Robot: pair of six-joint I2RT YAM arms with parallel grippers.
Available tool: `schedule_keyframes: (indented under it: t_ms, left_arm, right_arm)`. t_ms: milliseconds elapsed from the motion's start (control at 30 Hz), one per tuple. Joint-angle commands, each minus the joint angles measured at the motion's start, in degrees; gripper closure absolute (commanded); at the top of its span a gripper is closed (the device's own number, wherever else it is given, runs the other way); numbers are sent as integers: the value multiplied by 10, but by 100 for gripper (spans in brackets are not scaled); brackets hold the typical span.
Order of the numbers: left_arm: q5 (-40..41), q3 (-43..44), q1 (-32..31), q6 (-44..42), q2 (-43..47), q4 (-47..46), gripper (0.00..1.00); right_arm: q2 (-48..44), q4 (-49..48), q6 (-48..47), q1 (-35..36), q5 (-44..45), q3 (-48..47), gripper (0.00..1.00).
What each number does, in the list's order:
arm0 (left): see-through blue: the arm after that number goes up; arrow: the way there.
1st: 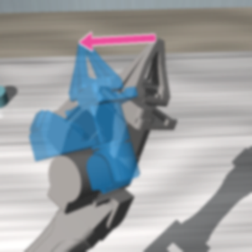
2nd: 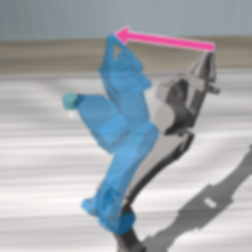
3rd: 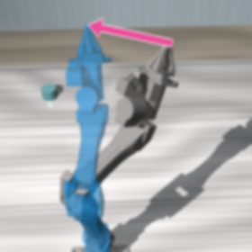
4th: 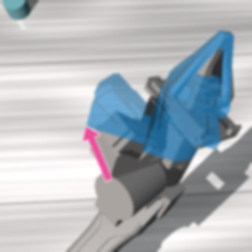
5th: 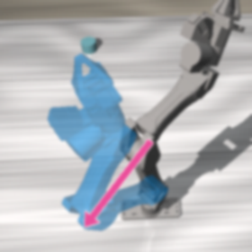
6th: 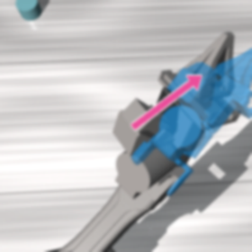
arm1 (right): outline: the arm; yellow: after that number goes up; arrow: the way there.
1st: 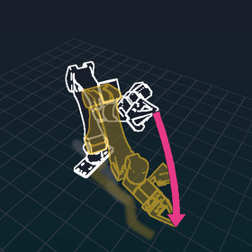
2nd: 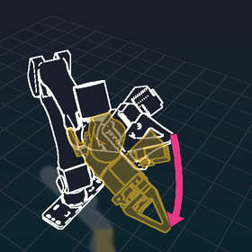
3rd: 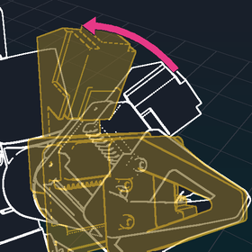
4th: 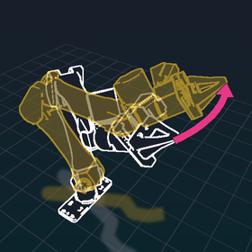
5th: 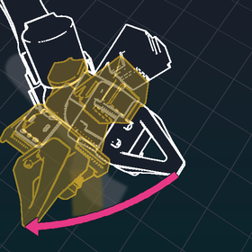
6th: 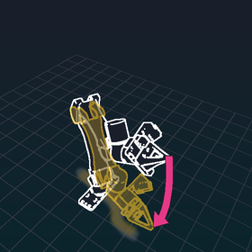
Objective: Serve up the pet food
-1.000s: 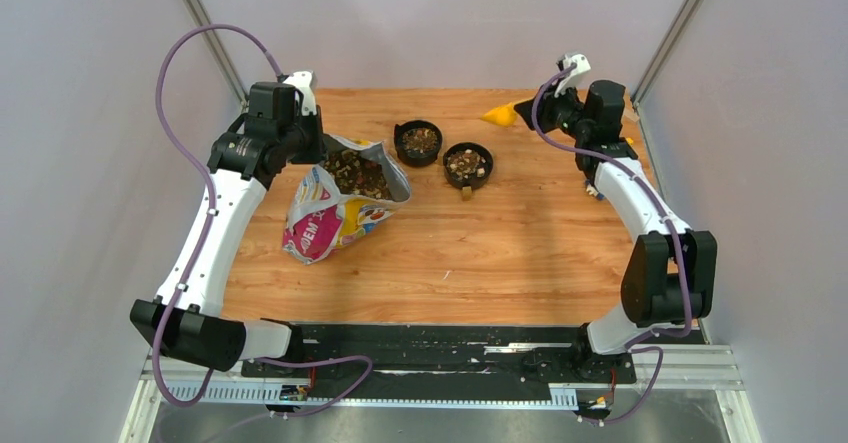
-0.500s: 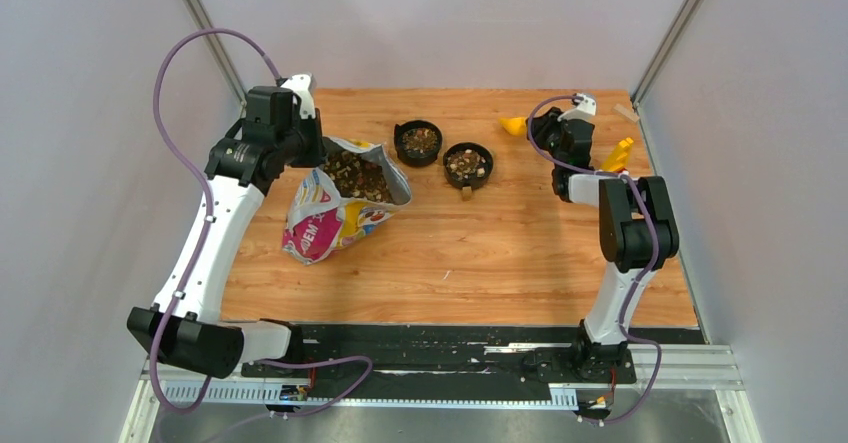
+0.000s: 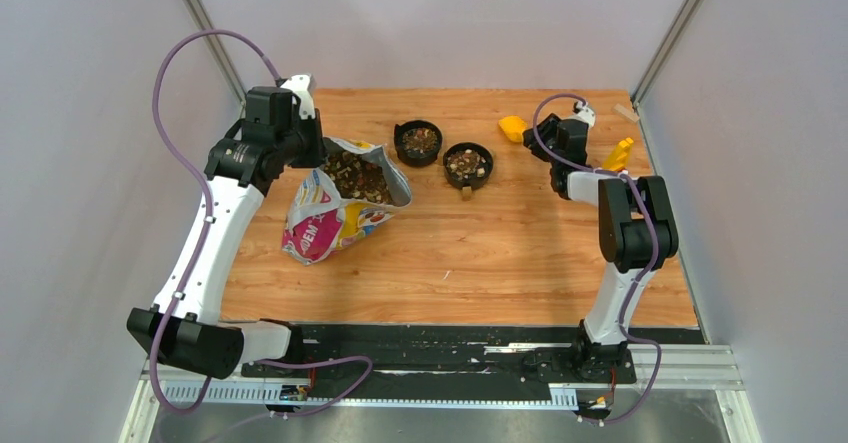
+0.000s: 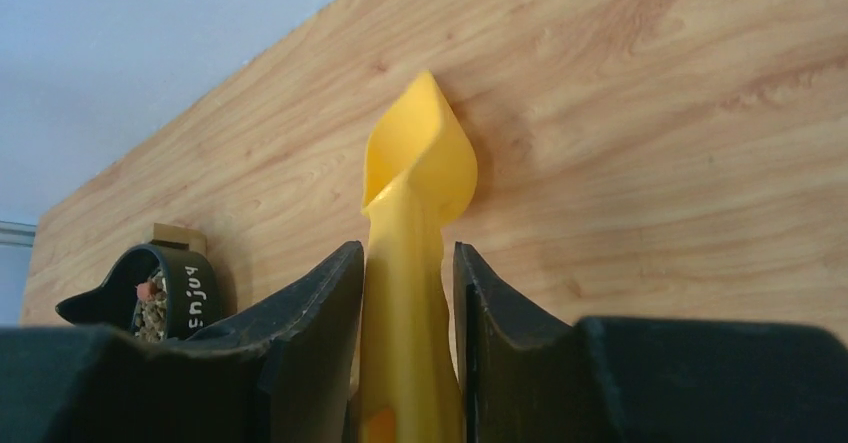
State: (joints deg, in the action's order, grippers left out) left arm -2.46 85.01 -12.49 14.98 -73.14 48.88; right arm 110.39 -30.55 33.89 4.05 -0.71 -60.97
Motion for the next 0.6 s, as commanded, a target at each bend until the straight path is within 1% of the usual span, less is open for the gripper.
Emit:
schedule_keyframes:
  t_ms: [0,100,133,267,367,433,567]
  left_arm:
    - [-3,10,7,2,35,-35,100]
    - [-8,19,13,-4,26,-30,100]
    - [-9,24,15,-7,25,-29,100]
    - [-18,34,16,-8,17,-25,100]
    - [-29,36,17,-6,15,-22,100]
    - [-35,34,17,-3,15,-21,100]
    - [-43,28,18,-1,18,-18,100]
  right_arm:
    - [-9,82,75,2,-13,-22,61]
    - [-19,122,117,3,-19,-17,59]
    - [-26,131,122,3,-24,-14,58]
    - [-72,222,127,6,-21,-20,51]
    - [-123,264,97,10,-19,-12,48]
    - [-162,286,58,18,-28,-14,47]
    - [-236,301,-38,59,-101,-30,49]
